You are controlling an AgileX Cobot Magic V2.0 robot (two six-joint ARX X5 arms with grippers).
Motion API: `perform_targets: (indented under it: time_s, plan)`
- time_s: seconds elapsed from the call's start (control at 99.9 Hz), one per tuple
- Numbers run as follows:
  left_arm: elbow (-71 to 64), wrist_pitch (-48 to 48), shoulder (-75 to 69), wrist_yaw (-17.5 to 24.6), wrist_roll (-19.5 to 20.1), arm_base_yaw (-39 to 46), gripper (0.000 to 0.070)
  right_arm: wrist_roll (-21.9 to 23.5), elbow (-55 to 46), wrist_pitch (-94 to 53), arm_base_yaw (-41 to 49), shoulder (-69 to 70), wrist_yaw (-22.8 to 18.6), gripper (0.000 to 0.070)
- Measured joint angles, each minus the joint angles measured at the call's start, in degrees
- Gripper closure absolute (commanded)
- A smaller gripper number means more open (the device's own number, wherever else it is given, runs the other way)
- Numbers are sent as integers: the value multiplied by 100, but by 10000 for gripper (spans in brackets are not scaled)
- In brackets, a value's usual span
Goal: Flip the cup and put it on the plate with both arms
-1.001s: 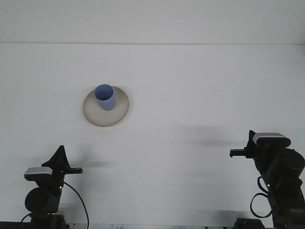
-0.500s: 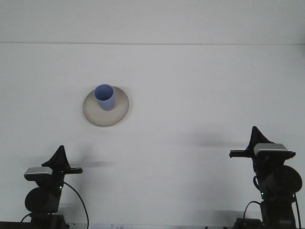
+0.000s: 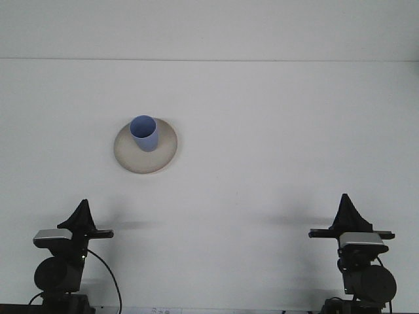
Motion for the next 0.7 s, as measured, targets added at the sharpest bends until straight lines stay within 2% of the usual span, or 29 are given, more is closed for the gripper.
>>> perform_targets:
  time_s: [0.12, 0.7]
  plan:
    - [0, -2, 0, 0, 0, 0, 688, 0, -291, 37, 0, -479, 0, 700]
    - [0, -2, 0, 0, 0, 0, 688, 0, -627, 11, 74, -455, 42, 700]
